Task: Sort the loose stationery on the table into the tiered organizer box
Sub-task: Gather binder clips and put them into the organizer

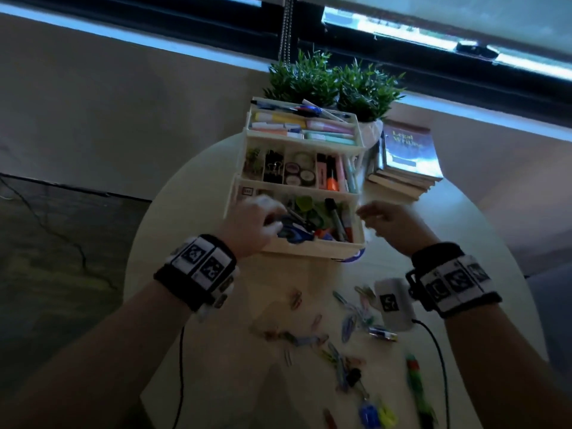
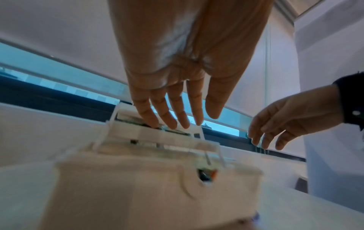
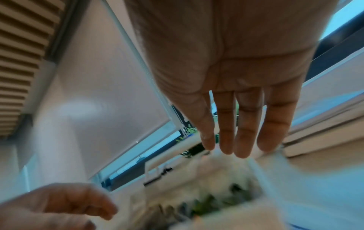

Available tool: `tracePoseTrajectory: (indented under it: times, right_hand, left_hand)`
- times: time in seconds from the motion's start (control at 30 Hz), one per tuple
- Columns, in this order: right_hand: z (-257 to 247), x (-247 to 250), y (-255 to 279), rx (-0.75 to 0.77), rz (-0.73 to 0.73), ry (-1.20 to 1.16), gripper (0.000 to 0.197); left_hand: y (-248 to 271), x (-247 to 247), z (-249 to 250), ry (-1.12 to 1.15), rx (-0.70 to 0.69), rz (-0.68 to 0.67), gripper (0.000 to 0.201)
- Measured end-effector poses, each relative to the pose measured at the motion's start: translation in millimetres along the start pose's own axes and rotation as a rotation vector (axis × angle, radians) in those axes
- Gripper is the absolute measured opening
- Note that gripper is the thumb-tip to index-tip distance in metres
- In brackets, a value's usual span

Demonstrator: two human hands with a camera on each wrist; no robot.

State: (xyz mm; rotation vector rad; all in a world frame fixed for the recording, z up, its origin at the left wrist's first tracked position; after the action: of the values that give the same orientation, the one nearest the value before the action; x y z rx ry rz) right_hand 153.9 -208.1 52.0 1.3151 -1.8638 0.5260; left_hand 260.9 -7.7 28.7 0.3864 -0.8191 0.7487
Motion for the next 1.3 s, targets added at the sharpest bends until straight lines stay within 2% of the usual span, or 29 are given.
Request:
tracePoseTrajectory:
  times: [0.17,0.27,0.33,0.47,0.6,0.73,0.8,0.87,0.97,1.07,1.17,1.3]
  right_hand:
    - [84,-12,76,-0.152,-0.134,0.154,0.019]
    - [115,-37,115,-0.227,-0.252,0.191,0.02]
    - [122,-54,130,-0.221,-0.312,0.189,0.022]
    - [118,-75,136,-0.104,-0.378,0.308,0.02]
    - [118,-73,137,-0.08,-0.38,0.328,0.021]
    - [140,-40,153,-0.17,-0.222,0.133,0.02]
    - [159,-29,167,-0.254,-0.178,0.006,0.014]
    - [172,-31,183,-0.348,-0.223,-0.058,0.007]
    - [182,-44,199,-0.388,-0.353,0.03,0.014]
    - [183,-57,207,-0.432,-0.46,0.057,0.027]
    - [177,-69,207,-0.359,-0.526,0.212,0.037]
    - [172,-72,194,-0.328,-0.486,0.245,0.028]
  left_hand:
    - [65,-77,23,0.063,0.071,-0.202,0.034]
    - [95,-126,41,-0.003,0.094,-0.357,0.03]
    - [109,-152,50,-0.12,0.092,-0.465,0.025]
    - [130,-176,60,-0.205,0.117,-0.548,0.02]
    - [147,-184,60,-0.206,0.089,-0.588,0.022]
    - [168,-198,60,-0.164,0.08,-0.737,0.034]
    - [176,-204,60,-0.157,0.077,-0.747,0.032]
    - [183,-210,59,-0.15,0.087,-0.695,0.026]
    - [185,-210,61,-0.147,0.103,-0.516,0.015]
    - [180,-205,66,-0.258,0.1,-0.415,0.02]
    - [172,-206,91,-0.26,0.016,-0.377,0.024]
    - [167,-232,115,-0.398,-0.036,-0.447,0.036]
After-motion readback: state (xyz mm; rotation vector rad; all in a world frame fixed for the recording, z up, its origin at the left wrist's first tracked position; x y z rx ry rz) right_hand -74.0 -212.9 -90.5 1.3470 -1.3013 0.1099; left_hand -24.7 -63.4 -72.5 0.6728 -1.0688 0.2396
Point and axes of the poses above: each hand's wrist, its own y-axis away from the middle knuckle, its own x-axis out of the back of the hand, z = x × y, the point moved 7 cm from there along -y, towards the middle knuckle, and after that the axes turned 7 degrees about x, right-handed, at the moved point
